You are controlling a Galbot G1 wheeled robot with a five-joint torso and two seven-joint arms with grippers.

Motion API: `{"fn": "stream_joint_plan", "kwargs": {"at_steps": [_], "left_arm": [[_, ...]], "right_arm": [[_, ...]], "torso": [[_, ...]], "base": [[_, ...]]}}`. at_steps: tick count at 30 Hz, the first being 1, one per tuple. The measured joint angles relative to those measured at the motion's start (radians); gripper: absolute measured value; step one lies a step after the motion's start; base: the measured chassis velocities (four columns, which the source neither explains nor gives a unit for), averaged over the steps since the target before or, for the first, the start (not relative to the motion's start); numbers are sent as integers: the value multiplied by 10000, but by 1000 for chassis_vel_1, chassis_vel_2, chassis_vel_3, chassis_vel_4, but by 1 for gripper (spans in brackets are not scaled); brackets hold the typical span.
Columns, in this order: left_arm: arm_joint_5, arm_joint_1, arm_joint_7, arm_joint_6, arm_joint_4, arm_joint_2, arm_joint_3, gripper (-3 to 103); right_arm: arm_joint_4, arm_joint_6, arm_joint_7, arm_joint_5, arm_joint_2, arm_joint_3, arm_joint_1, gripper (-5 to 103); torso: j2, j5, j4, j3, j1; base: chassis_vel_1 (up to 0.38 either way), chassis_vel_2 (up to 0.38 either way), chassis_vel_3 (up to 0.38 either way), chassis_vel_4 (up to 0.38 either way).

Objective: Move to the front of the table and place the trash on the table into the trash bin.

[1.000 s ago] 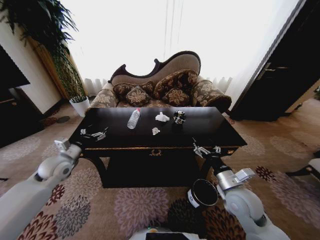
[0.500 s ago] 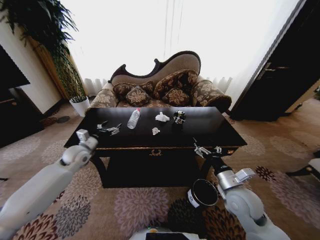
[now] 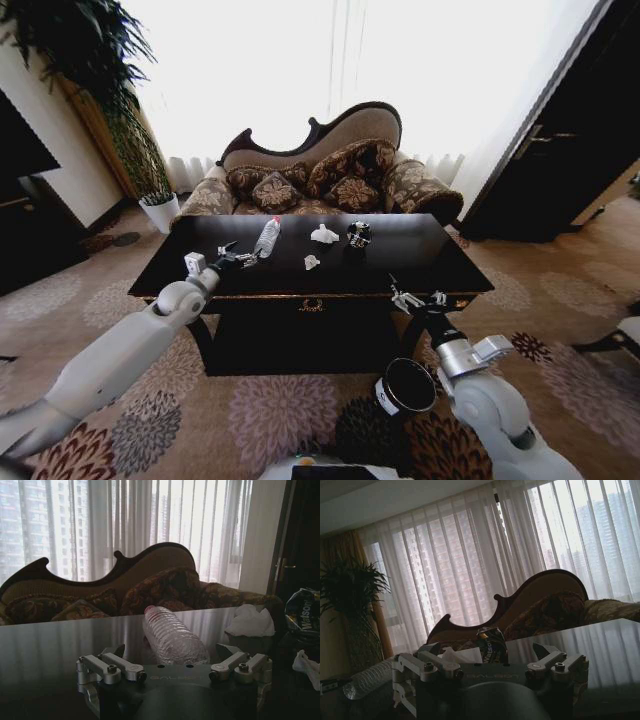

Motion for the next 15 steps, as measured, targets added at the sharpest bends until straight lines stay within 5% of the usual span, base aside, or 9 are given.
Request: {"fn": "stream_joint_plan", "kwargs": {"at_steps": [15], "left_arm": [[237,-1063,394,-396,1349,-1004,1094,100]], "right_arm": [[-31,6,-23,83,-81,203,-153,100]], "torso": [[0,1,-2,0,0]], "base": [[0,0,0,0]]}}
